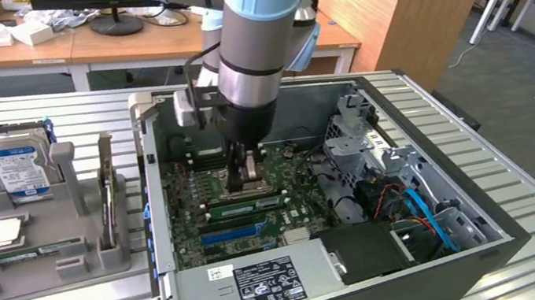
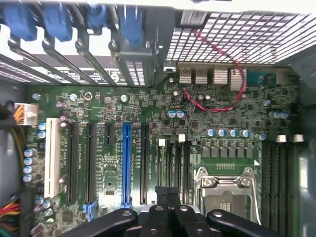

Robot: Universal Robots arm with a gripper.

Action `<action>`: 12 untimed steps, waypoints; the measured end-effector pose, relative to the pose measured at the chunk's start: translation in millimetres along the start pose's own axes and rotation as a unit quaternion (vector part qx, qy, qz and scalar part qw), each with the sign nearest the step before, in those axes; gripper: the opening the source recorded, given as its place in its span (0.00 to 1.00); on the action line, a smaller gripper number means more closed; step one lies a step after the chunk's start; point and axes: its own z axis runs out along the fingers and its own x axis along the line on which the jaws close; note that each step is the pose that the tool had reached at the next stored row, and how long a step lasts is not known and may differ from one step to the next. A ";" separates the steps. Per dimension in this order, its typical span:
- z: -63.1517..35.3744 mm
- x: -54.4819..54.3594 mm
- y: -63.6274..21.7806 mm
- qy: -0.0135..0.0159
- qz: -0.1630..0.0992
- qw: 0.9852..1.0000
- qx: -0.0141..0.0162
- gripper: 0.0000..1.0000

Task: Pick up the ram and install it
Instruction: 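Press down the ram until it locks into place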

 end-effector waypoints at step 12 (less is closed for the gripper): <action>-37.9 -1.5 1.4 0.000 0.000 1.000 0.000 0.10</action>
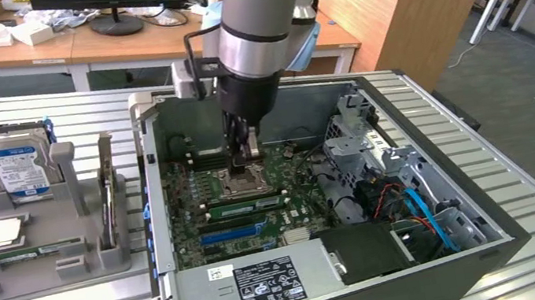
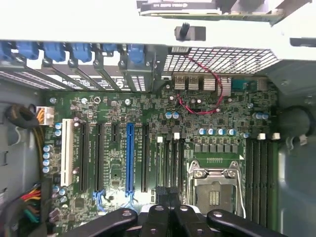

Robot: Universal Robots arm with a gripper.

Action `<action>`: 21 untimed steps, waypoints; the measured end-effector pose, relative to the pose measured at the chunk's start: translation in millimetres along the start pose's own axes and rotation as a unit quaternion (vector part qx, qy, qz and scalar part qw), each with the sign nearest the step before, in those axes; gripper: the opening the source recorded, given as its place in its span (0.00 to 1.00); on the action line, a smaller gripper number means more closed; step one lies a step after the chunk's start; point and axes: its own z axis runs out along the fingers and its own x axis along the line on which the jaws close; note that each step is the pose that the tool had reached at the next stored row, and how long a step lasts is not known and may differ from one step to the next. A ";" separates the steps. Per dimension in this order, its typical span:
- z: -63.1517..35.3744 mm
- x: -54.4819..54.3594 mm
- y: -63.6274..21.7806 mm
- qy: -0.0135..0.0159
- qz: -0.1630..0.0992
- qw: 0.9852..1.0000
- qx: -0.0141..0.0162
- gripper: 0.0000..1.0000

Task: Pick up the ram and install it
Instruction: 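Press down the ram until it locks into place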

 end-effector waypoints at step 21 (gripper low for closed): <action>-50.9 -2.0 1.9 0.000 0.000 1.000 0.000 0.10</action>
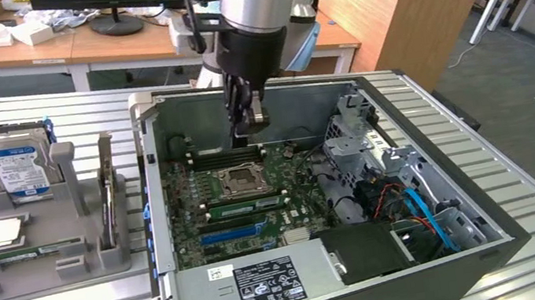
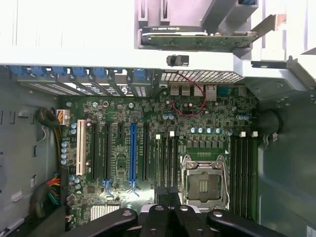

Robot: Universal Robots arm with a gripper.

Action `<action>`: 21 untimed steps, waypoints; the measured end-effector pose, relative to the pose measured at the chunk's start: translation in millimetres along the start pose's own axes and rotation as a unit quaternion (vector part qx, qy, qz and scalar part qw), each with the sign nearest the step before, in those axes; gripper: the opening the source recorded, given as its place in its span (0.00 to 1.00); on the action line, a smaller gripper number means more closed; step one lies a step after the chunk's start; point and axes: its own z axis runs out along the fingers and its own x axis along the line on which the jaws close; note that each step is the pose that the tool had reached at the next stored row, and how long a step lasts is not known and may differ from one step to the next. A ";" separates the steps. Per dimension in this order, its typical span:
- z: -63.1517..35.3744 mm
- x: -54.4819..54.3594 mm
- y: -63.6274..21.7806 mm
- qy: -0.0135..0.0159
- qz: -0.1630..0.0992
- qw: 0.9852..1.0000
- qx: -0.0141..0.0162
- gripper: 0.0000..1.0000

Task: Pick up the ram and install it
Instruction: 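Press down the ram until it locks into place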

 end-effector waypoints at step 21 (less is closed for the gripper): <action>-7.5 -0.3 -19.0 0.000 0.000 1.000 0.000 0.10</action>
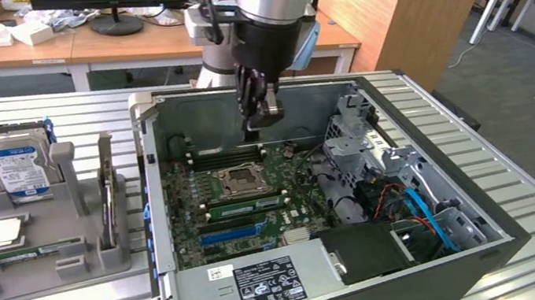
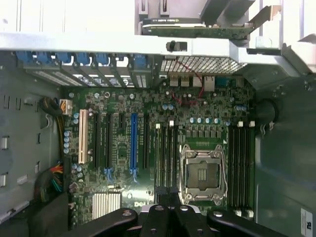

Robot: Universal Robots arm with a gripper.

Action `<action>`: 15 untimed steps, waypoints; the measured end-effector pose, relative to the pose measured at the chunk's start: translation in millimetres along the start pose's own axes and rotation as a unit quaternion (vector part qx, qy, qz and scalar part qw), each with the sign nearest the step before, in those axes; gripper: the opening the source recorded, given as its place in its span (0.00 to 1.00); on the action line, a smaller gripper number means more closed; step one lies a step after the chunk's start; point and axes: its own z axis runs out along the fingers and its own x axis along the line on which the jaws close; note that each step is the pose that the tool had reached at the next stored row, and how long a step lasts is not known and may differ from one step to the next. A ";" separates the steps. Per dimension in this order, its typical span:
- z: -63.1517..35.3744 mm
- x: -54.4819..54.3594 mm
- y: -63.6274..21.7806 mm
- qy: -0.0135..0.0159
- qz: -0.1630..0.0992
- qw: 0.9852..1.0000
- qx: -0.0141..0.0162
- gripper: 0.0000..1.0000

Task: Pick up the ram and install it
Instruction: 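Press down the ram until it locks into place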

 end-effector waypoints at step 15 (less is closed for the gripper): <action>-0.8 0.0 -22.6 0.000 0.000 1.000 0.000 0.10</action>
